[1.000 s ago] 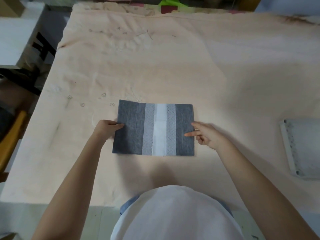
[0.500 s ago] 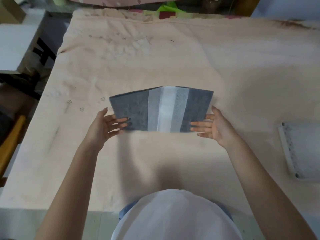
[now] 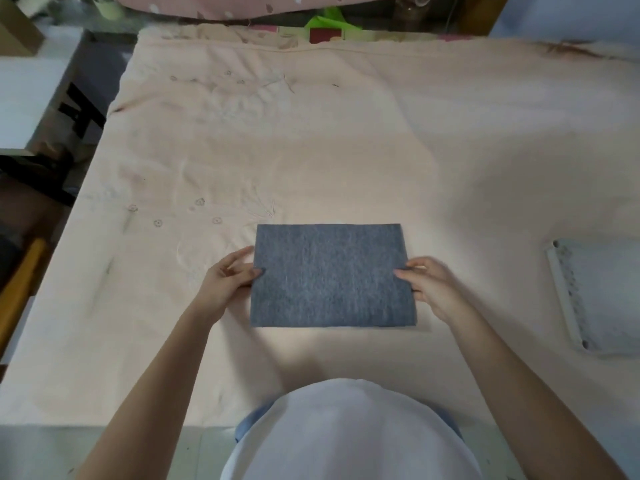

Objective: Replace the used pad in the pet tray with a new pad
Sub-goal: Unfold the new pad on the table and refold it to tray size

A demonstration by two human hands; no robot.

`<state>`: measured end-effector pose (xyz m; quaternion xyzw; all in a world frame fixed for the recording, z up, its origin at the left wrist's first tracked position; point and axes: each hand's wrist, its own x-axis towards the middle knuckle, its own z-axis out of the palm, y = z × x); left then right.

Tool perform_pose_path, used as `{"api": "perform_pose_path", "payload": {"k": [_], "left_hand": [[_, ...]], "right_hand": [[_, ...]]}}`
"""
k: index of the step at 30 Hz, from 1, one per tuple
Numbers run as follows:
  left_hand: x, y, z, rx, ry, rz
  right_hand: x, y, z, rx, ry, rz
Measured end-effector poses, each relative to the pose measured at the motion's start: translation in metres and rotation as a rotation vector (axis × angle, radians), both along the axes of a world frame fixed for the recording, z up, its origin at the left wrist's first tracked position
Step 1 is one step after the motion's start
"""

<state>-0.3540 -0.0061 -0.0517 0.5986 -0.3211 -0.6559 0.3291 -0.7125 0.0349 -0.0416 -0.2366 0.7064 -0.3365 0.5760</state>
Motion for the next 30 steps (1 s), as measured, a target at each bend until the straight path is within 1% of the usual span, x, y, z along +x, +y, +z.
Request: {"api": "perform_pose_path", "payload": {"k": [1, 3, 5, 7, 9, 10, 14, 18, 22, 26, 30], "left_hand": [[0.000, 0.002, -0.001, 0.000, -0.015, 0.018], [-0.003, 0.004, -0.002, 0.014, -0.107, 0.023], [-0.009, 0.007, -0.005, 0.055, -0.154, -0.050], [-0.016, 0.013, -0.008, 0.076, -0.158, -0.114], [-0.020, 0.017, -0.011, 0.040, -0.177, -0.115], [-0.020, 0.017, -0.012, 0.014, -0.185, -0.101], [-0.022, 0.023, -0.009, -0.057, -0.194, -0.058], [-0.020, 0.029, 0.004, -0.123, -0.099, -0.018], [-0.025, 0.031, 0.018, -0.182, -0.048, -0.025], [-0.040, 0.033, 0.028, -0.228, -0.042, -0.023], [-0.059, 0.035, 0.035, -0.237, -0.021, -0.061]], "right_hand": [[0.000, 0.003, -0.003, 0.010, -0.019, -0.013], [0.000, 0.007, -0.006, 0.004, -0.056, -0.006], [0.000, 0.010, -0.008, -0.007, -0.066, 0.039], [0.004, 0.010, -0.012, 0.008, -0.045, 0.124], [0.008, 0.011, -0.015, 0.010, 0.001, 0.200], [0.010, 0.012, -0.017, -0.003, 0.021, 0.205], [0.013, 0.020, -0.018, -0.081, 0.058, 0.138], [0.013, 0.030, -0.009, -0.167, 0.035, 0.067], [0.005, 0.039, 0.007, -0.215, -0.002, 0.012], [-0.002, 0.051, 0.017, -0.261, -0.023, -0.065], [-0.010, 0.076, 0.027, -0.312, -0.047, -0.171]]}}
